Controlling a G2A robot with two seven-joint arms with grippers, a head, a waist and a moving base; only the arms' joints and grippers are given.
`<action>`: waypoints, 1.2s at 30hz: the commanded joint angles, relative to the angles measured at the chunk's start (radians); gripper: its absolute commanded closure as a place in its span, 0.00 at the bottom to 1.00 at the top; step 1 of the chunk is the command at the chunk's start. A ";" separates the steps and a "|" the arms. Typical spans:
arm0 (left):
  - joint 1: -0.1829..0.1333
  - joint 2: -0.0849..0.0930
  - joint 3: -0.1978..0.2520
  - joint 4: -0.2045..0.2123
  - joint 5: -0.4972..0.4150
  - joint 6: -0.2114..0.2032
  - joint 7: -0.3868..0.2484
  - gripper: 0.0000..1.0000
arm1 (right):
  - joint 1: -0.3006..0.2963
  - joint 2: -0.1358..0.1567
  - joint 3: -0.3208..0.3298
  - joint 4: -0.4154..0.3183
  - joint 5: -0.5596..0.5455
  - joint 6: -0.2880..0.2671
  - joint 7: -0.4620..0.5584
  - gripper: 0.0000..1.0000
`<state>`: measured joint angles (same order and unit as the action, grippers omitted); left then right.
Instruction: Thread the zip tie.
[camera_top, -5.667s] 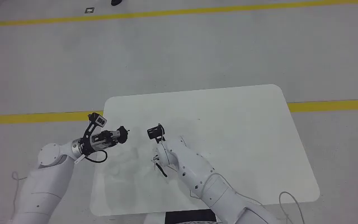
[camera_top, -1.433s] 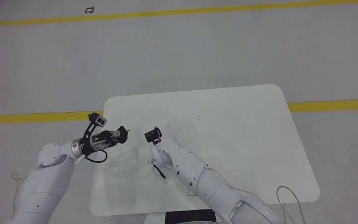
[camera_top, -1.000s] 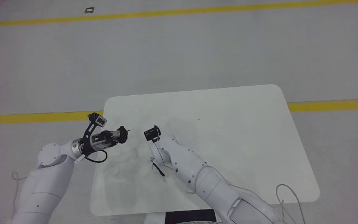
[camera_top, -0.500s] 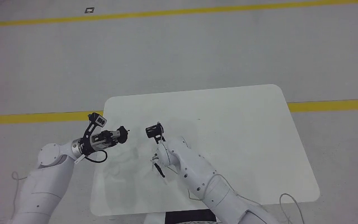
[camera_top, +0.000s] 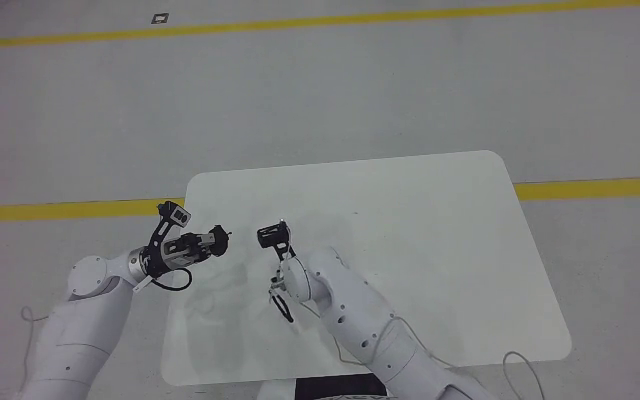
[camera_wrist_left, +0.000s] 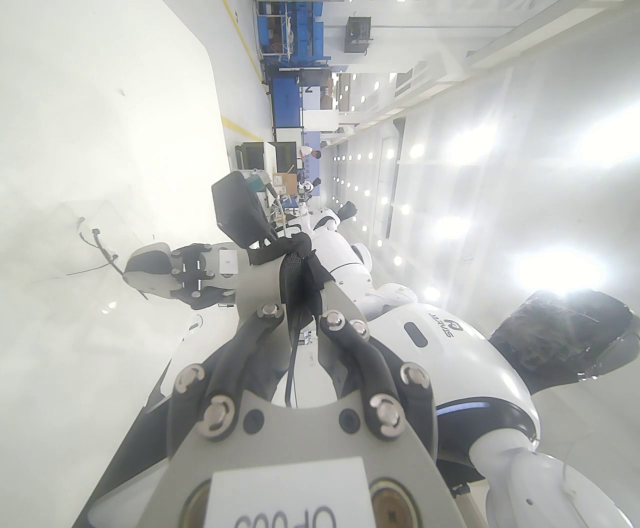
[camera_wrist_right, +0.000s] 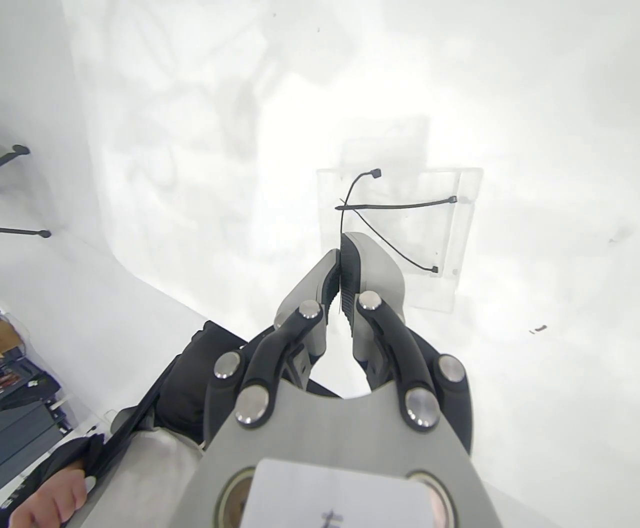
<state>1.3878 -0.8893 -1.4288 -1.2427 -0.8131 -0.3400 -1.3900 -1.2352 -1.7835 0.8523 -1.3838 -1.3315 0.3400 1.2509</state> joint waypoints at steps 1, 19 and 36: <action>0.000 0.000 0.000 0.000 0.000 0.000 0.000 1.00 | -0.007 0.005 0.000 -0.016 0.020 0.000 -0.005 1.00; 0.000 0.000 0.000 0.000 0.000 0.000 0.000 1.00 | -0.087 0.040 0.051 -0.137 0.127 0.000 -0.091 1.00; 0.010 -0.013 0.044 0.047 -0.023 0.003 0.060 1.00 | -0.256 0.117 0.070 -0.327 0.293 0.000 -0.633 1.00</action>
<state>1.4008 -0.9005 -1.3945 -1.2042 -0.8378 -0.3308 -1.3309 -1.4778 -1.6754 0.9326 -1.7001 -1.0590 0.3400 0.6916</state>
